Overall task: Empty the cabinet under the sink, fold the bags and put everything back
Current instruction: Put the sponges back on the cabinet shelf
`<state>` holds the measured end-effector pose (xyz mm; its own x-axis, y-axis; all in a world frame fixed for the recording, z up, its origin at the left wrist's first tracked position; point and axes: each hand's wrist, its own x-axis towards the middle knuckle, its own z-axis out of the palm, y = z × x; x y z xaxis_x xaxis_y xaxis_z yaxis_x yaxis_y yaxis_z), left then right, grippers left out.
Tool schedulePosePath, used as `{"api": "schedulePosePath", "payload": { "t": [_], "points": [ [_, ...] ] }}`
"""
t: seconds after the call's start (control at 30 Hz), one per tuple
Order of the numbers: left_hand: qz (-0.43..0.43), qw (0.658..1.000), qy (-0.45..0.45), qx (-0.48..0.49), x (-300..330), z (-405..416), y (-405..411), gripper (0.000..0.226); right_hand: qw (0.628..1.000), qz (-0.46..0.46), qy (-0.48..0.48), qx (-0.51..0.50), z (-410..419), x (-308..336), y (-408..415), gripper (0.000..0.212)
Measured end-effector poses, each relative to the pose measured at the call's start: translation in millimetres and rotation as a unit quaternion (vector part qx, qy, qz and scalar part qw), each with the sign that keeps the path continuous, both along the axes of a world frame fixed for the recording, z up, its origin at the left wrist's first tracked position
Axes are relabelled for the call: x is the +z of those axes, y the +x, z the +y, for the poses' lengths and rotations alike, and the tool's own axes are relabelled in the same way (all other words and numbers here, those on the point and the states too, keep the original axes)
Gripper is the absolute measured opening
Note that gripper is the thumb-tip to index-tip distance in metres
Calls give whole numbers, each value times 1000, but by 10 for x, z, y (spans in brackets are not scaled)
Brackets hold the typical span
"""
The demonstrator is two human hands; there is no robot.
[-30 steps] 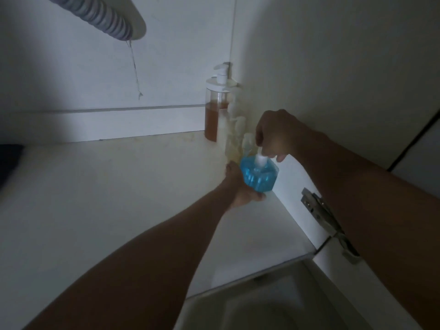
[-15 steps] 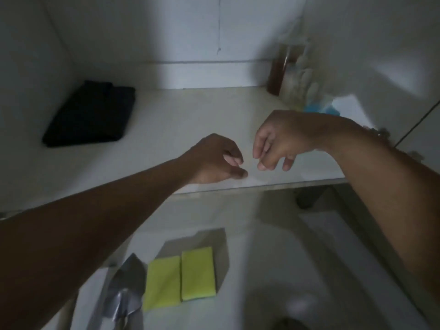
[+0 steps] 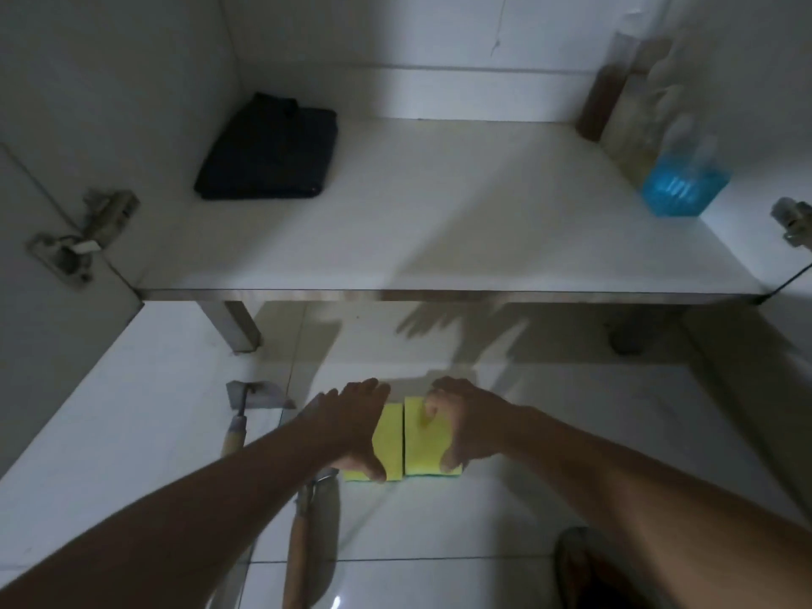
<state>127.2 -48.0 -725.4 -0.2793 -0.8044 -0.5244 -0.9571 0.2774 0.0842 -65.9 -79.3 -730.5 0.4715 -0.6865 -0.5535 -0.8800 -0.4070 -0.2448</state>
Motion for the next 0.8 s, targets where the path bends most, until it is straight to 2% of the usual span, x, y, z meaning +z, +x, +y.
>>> {"api": "schedulePosePath", "payload": {
  "t": [0.1,0.17,0.23,0.33,0.47,0.6,0.8],
  "points": [
    [-54,999,-5,-7,-351,39,-24,132,998,44,-20,44,80,-268,16,100],
    [-64,998,-16,-12,-484,50,-36,130,998,34,-33,49,119,-300,16,93],
    [-45,998,-38,-8,-545,55,-36,122,999,5,-27,31,145,-272,-3,82],
    [-16,998,-57,-12,-440,56,-58,114,999,-35,-3,3,161,-110,-69,78],
    [45,994,-96,-38,60,25,-116,100,999,-48,-21,-12,169,425,-190,71],
    [110,985,-118,-56,921,-60,-188,94,996,-31,-77,-31,130,1229,-286,73],
    [132,973,-171,-76,1937,-428,-445,86,988,-27,-135,-64,-54,2240,-535,75]
  ]
}}
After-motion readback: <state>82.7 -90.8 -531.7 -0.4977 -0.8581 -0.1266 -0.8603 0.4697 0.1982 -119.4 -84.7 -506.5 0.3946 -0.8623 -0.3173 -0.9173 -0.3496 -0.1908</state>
